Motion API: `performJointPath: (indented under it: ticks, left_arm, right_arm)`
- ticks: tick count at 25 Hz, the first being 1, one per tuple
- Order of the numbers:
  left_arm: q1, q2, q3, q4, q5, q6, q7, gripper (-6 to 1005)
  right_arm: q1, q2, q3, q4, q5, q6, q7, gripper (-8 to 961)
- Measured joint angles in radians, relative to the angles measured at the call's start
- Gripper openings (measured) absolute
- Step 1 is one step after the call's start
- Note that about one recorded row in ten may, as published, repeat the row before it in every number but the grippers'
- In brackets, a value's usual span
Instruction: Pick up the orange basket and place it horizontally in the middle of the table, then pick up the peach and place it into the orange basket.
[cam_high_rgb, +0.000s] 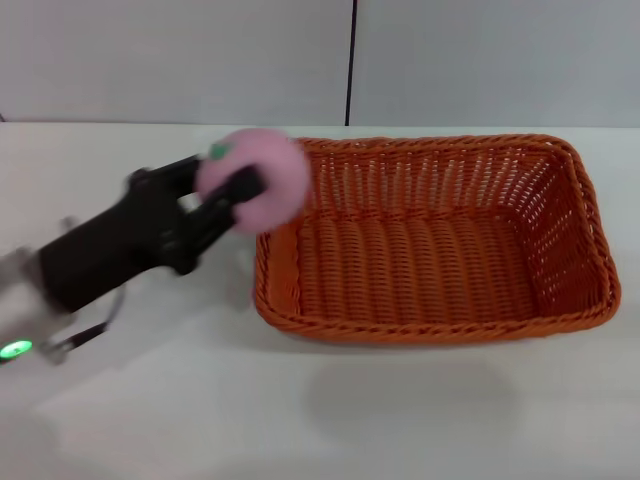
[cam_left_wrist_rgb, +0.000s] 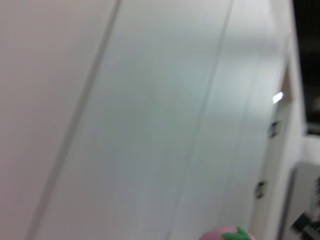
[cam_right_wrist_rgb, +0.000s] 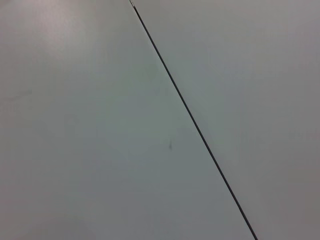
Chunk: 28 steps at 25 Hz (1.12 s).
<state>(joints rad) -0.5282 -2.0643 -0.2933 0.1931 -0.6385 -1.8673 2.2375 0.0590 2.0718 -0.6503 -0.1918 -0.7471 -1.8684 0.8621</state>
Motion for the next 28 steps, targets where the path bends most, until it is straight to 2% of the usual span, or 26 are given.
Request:
performJointPath:
  ticks: [3, 4, 5, 9, 16, 21, 25, 26, 27, 28]
  left_arm:
    - [-0.052, -0.004, 0.010, -0.123, 0.008, 0.104, 0.007, 271]
    - [-0.081, -0.005, 0.021, -0.202, 0.016, 0.186, 0.029, 264]
    - [-0.081, -0.005, 0.021, -0.202, 0.016, 0.186, 0.029, 265]
    - [-0.113, -0.008, 0.020, -0.359, 0.034, 0.372, 0.128, 267]
    - [-0.120, -0.007, 0.010, -0.375, 0.058, 0.422, 0.166, 513]
    - [-0.101, -0.002, -0.010, -0.363, 0.057, 0.431, 0.182, 749]
    - [-0.065, 0.000, -0.070, -0.334, 0.052, 0.424, 0.189, 781]
    - [-0.046, 0.000, -0.105, -0.324, 0.051, 0.421, 0.192, 790]
    - [0.000, 0.002, -0.185, -0.310, 0.050, 0.418, 0.210, 798]
    - [0.000, 0.002, -0.185, -0.310, 0.050, 0.418, 0.210, 806]
  right_arm:
    - [-0.001, 0.001, 0.000, 0.000, 0.001, 0.000, 0.000, 552]
    - [-0.001, 0.001, 0.000, 0.000, 0.002, 0.000, 0.000, 552]
    - [-0.001, 0.001, 0.000, 0.000, 0.002, 0.000, 0.000, 552]
    - [-0.003, 0.001, 0.001, 0.000, 0.004, -0.001, 0.000, 552]
    - [-0.008, 0.001, 0.024, 0.001, 0.005, -0.001, 0.000, 553]
    - [-0.009, 0.001, 0.033, 0.010, 0.005, 0.000, -0.009, 553]
    - [-0.022, 0.002, 0.057, 0.030, 0.006, 0.008, -0.058, 553]
    - [-0.024, 0.002, 0.066, 0.040, 0.006, 0.009, -0.071, 553]
    - [-0.026, 0.002, 0.082, 0.056, 0.006, 0.009, -0.086, 553]
    - [-0.026, 0.002, 0.082, 0.056, 0.006, 0.009, -0.086, 554]
